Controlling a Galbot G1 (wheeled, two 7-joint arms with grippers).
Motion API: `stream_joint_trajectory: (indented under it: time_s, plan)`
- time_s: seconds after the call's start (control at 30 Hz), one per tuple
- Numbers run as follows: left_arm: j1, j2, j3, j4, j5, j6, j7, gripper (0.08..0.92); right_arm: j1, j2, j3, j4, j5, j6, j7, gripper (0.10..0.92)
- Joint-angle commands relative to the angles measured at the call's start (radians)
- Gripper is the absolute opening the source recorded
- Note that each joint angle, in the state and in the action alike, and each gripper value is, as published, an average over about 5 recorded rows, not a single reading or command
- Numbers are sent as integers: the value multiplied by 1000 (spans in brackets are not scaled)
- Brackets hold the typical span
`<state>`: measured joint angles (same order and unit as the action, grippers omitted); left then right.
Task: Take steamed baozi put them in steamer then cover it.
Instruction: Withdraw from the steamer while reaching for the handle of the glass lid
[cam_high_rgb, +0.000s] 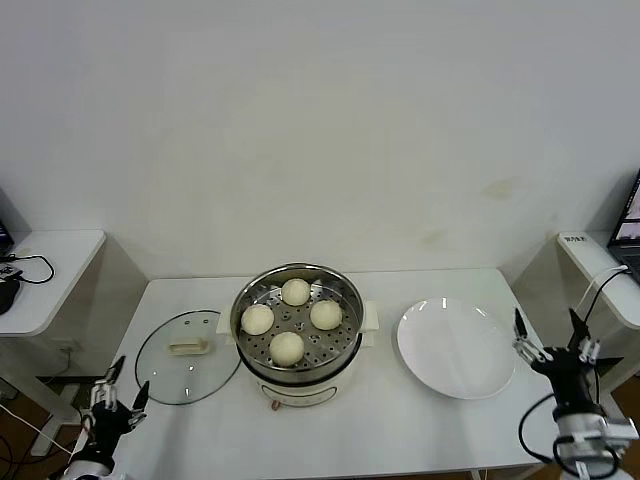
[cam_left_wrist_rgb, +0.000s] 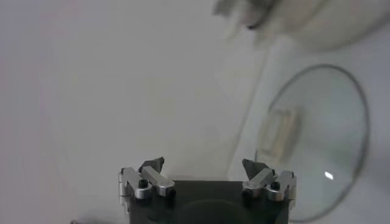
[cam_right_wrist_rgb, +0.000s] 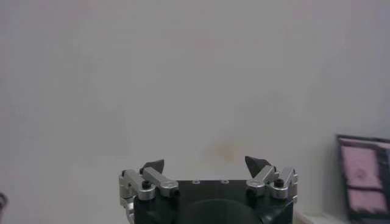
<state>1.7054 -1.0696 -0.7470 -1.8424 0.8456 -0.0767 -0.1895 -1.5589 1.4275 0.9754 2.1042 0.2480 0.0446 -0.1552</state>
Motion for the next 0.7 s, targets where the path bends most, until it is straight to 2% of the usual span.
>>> stream_joint_trajectory:
  time_s: [0.03,0.37,0.7]
  plan:
    - [-201,59,129,200,218,-67,-17,823,-138,112,84,60,-46,25,20,823]
    - [-387,83,203,313,182,-88,-8,823,-181,152,82,57,-73,46,29,823]
    - [-516,65,280,439,173,-88,4,823,-179,153,109,40,-76,42,27,823]
